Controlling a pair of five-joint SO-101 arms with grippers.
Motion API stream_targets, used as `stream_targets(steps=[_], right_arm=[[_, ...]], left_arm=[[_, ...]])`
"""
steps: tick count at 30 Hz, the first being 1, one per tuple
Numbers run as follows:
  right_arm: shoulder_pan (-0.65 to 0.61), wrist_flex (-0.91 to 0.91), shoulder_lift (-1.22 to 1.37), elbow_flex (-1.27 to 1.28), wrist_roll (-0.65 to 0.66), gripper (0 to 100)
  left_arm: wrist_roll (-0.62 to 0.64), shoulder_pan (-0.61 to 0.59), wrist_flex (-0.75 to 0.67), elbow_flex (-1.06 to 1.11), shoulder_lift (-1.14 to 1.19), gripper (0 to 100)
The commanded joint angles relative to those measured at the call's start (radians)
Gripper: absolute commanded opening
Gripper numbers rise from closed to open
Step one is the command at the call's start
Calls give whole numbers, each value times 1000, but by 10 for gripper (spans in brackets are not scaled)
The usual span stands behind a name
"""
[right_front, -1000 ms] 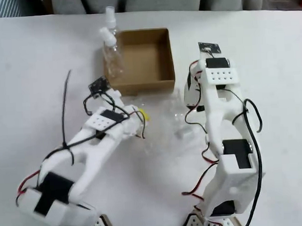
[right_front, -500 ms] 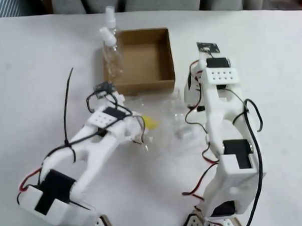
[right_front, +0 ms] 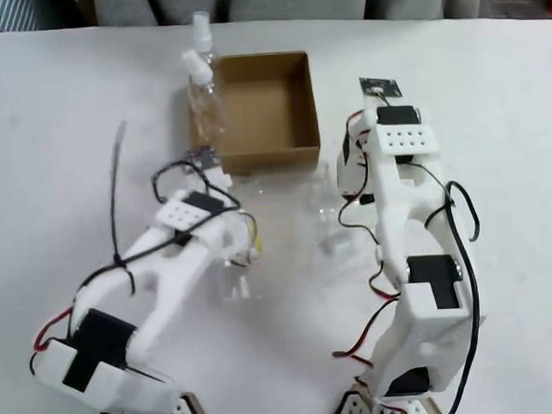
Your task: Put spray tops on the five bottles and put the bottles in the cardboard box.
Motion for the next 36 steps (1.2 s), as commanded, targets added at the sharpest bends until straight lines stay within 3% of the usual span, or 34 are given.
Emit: stream_targets(steps=[1, 3, 5, 7, 11, 14, 18, 22, 36], right_arm=[[19, -8, -24, 2, 12, 31], [19, -8, -24, 2, 12, 31], [19, -8, -24, 2, 12, 31], [19, -13, -24, 3, 12, 31], [19, -15, -24, 15, 12, 31], [19, -15, -24, 17, 12, 31], [19, -15, -24, 17, 12, 31], [19, -27, -24, 18, 12, 31], [18, -30, -24, 18, 12, 31]], left_arm=[[-549, -122, 183, -115, -15, 94], [-741, -170, 221, -114, -10, 91], [-825, -209, 215, -98, -10, 94], [-789, -225, 147, -71, -15, 94], [-600, -220, 14, -20, -15, 95], [-586, -205, -14, -3, -15, 96], [-577, -216, -5, -3, -15, 176], [-543, -222, 98, -40, -15, 273], [-551, -232, 241, -206, -15, 277]])
